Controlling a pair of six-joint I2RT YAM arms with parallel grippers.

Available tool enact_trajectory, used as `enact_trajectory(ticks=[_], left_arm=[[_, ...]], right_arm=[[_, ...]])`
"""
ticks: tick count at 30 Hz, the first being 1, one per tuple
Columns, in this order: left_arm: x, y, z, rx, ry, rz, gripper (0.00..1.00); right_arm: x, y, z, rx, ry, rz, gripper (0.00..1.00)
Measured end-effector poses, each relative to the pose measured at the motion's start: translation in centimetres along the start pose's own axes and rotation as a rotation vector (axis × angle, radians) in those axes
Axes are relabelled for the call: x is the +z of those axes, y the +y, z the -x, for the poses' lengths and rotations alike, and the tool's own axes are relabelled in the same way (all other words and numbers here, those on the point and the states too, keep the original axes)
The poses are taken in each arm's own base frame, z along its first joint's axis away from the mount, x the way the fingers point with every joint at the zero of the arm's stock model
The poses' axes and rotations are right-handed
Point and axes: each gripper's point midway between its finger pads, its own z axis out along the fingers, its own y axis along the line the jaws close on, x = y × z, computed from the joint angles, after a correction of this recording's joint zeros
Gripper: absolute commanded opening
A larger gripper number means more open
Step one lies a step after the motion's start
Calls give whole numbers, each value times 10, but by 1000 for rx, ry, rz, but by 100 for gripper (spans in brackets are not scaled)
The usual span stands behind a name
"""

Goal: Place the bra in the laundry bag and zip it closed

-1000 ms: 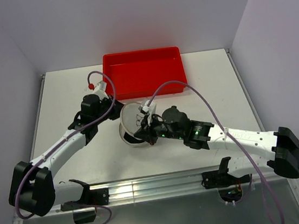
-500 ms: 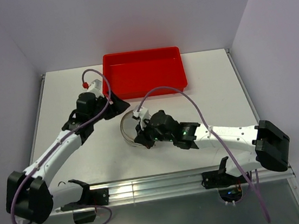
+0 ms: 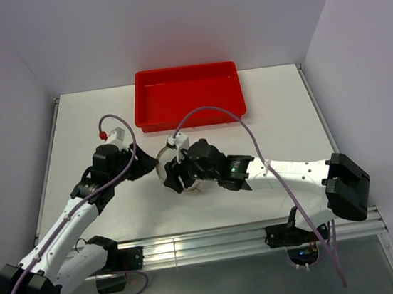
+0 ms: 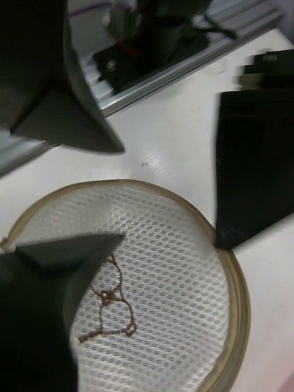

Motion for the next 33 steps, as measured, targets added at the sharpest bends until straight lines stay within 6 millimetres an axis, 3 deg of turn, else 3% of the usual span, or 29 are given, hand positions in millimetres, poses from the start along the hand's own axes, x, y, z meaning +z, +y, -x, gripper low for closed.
enact_trajectory(ticks=[2,6,11,15,17,21,24,26,33], left_arm=[[-1,10,-15,-12,39,22,50],[-15,9,-24,-38,51,5,50],[-44,-17,-19,-49,-10,-96,50],[-60,-33,-27,-62,-7,-165,49],[-63,-43,-40,-60,31,-201,47],[-64,-68,-93,3,195,-265,48],[-63,-84,-139,81,312,-271,51],[-56,-89,-158,117,353,-244,53],[-15,-83,-182,120,353,-135,57]], right_arm=[[-2,-3,7,22,-17,-30,81],[-20,-13,17,97,-62,-109,81],[-65,-32,27,257,-209,-210,67],[-85,-65,5,412,-267,-313,64],[-87,-84,-14,480,-259,-372,64],[-85,-106,-40,604,-225,-414,70],[-78,-106,-49,670,-208,-379,72],[-70,-101,-53,701,-191,-340,71],[-54,-92,-57,778,-170,-256,62]])
